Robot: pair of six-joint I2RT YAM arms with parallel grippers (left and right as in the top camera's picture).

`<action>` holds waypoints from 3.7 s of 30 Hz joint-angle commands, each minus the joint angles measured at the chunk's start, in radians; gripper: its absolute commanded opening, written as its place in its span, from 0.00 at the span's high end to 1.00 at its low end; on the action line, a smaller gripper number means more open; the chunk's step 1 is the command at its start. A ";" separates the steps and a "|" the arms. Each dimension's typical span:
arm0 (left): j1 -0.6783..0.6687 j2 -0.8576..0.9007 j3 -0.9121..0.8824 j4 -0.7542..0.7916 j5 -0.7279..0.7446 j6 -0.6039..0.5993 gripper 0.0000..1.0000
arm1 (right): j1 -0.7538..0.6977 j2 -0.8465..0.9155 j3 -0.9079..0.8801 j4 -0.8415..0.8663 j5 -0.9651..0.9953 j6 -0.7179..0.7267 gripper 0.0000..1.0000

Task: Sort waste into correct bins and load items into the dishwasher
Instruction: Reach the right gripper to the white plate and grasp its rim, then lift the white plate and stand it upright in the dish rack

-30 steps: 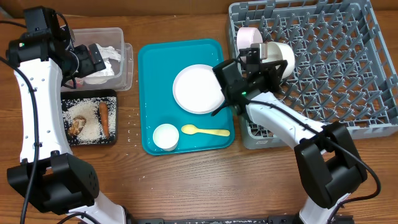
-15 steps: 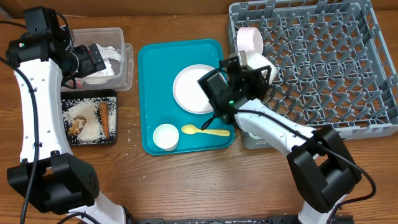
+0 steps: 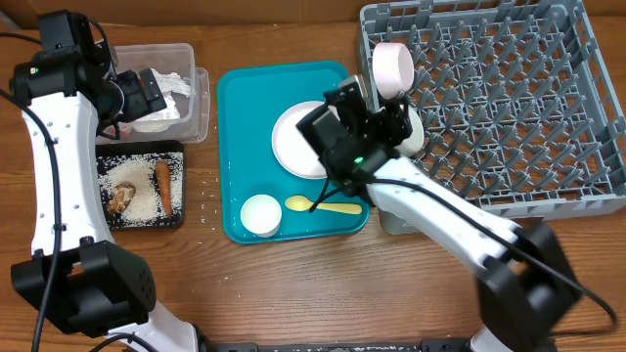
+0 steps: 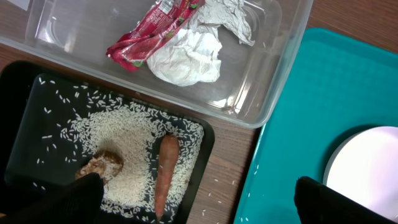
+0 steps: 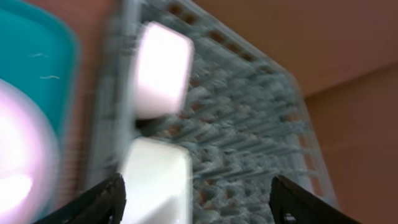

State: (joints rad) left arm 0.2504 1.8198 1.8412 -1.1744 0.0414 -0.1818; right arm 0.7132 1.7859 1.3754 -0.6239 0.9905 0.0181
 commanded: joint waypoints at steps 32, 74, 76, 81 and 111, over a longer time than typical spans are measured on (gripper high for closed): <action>-0.018 0.024 -0.016 0.030 0.161 -0.028 0.00 | -0.023 -0.023 0.035 -0.138 -0.797 0.779 0.42; -0.022 0.026 -0.020 0.053 0.159 -0.028 0.00 | -0.230 0.131 0.620 -0.280 -0.586 0.422 0.96; -0.022 0.026 -0.020 0.053 0.159 -0.028 0.00 | -0.280 0.068 0.642 -0.302 -0.338 0.328 0.96; -0.022 0.026 -0.020 0.053 0.159 -0.028 0.00 | -0.336 0.074 0.631 -0.314 0.228 0.211 0.96; -0.022 0.026 -0.020 0.052 0.159 -0.028 0.00 | -0.445 0.089 0.158 0.011 -0.041 0.059 0.26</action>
State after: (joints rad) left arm 0.2352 1.8359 1.8332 -1.1252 0.1913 -0.1928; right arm 0.2569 1.8790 1.5383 -0.6209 0.9668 0.0505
